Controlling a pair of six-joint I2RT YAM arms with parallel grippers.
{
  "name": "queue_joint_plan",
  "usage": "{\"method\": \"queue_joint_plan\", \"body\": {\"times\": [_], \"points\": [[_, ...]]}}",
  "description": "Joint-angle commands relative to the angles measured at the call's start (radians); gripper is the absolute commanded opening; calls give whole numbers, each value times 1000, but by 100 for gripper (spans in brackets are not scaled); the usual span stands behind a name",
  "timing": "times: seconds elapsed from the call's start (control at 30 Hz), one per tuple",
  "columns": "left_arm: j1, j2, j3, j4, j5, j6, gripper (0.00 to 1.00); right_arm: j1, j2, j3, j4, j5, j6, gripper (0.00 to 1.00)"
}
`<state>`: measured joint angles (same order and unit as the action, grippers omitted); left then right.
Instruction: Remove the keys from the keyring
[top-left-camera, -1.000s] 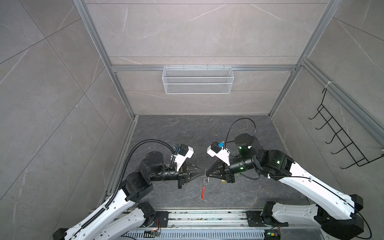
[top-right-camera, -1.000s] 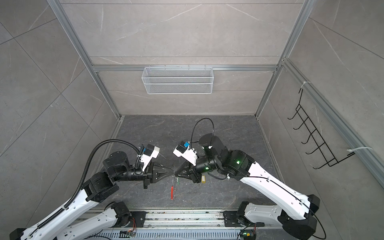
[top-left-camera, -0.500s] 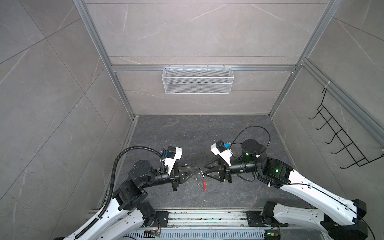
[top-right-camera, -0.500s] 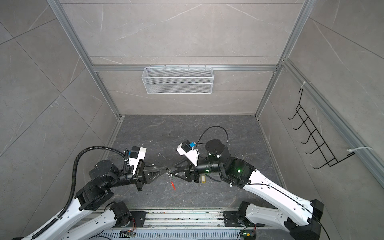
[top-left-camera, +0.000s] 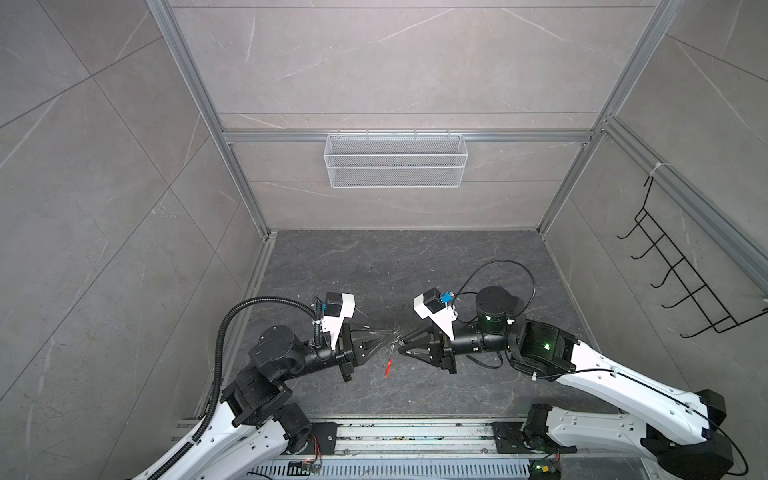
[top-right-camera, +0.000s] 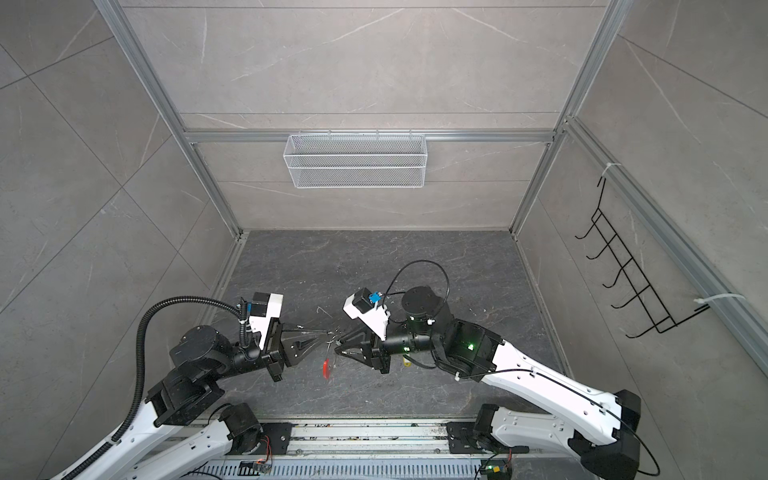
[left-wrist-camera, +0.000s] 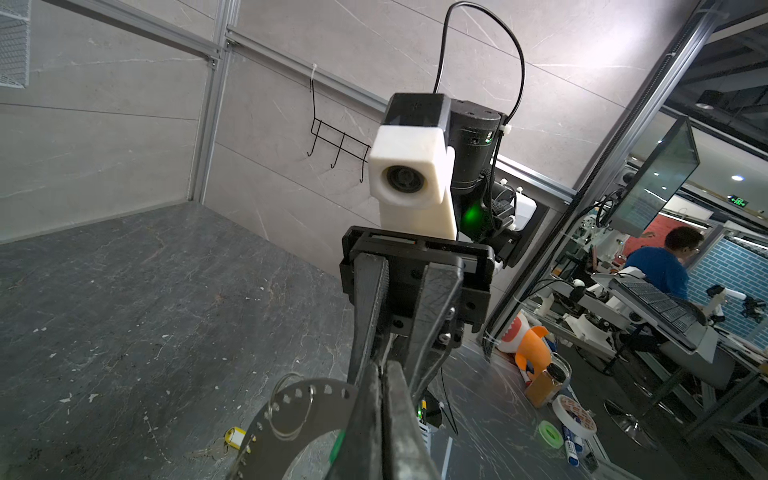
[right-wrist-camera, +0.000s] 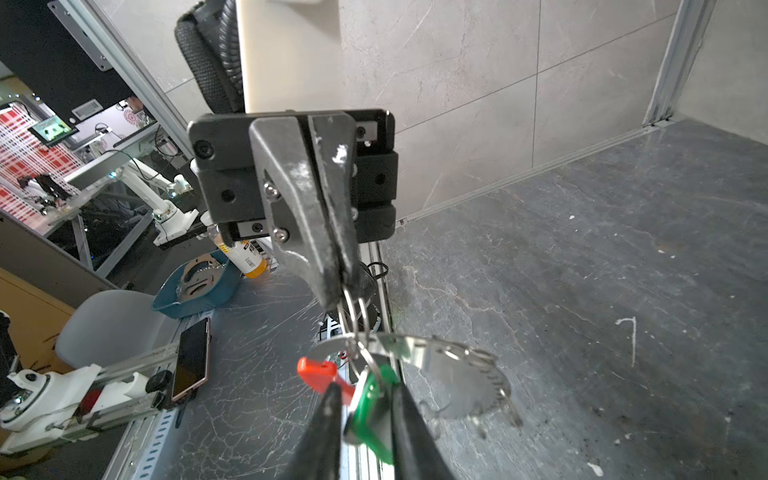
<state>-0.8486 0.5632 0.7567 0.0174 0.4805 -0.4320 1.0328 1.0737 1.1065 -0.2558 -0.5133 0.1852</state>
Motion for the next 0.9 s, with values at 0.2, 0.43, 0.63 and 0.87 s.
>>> {"method": "queue_joint_plan", "body": {"times": [0.2, 0.43, 0.63, 0.87], "points": [[-4, -11, -24, 149, -25, -42, 0, 41, 38, -9, 17, 55, -19, 0], [-3, -2, -56, 215, -25, -63, 0, 75, 78, -27, 54, 53, -7, 0], [-3, -3, -61, 213, 0, -58, 0, 75, 69, -58, 80, 68, 16, 0], [-3, -21, -33, 131, 31, -25, 0, 75, -43, -53, -8, 91, 5, 37]]}}
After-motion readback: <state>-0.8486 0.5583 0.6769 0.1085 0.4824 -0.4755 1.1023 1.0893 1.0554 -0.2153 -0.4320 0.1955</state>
